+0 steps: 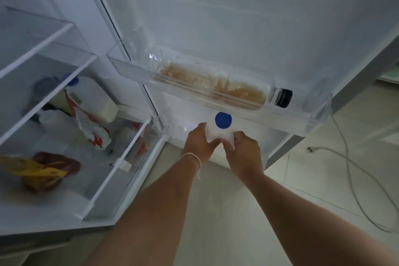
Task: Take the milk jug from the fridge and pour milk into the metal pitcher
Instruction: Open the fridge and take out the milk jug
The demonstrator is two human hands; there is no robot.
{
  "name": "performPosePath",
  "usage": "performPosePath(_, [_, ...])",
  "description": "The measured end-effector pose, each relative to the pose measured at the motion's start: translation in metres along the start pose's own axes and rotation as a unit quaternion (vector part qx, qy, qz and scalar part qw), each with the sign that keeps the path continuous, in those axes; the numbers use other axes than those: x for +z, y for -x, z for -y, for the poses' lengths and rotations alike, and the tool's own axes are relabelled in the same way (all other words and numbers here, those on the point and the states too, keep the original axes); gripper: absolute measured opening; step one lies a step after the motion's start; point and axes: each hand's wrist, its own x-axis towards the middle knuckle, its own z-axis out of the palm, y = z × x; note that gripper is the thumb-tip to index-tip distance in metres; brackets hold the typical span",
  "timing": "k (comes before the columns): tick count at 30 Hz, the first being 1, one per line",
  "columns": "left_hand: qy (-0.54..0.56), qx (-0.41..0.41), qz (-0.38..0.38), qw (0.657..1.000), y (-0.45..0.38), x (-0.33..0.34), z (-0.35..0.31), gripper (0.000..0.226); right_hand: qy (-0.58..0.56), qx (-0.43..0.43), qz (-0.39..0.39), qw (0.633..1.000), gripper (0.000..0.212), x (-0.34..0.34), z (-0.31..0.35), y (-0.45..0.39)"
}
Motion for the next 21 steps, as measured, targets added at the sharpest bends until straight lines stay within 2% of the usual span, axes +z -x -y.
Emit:
performPosePath(5, [0.067,0.005,-0.03,0.997,0.027,-0.011,0.004,0.04,-0.007,-0.043,-0.002,0.999,0.031,-0.014,0.016,0.024])
performPosePath(12, [0.098,0.003,-0.09,0.991,0.084,-0.039,0.01,0.04,0.033,-0.093,0.072,0.993,0.046,-0.031,0.043,0.064])
performPosePath(16, [0.122,0.007,-0.125,0.985,0.13,-0.069,0.002,0.039,0.073,-0.152,0.11,0.98,0.051,-0.051,0.064,0.09])
performPosePath(21, [0.108,-0.003,-0.13,0.986,0.208,-0.118,-0.024,0.042,0.064,-0.185,0.172,0.966,0.042,-0.096,0.102,0.141])
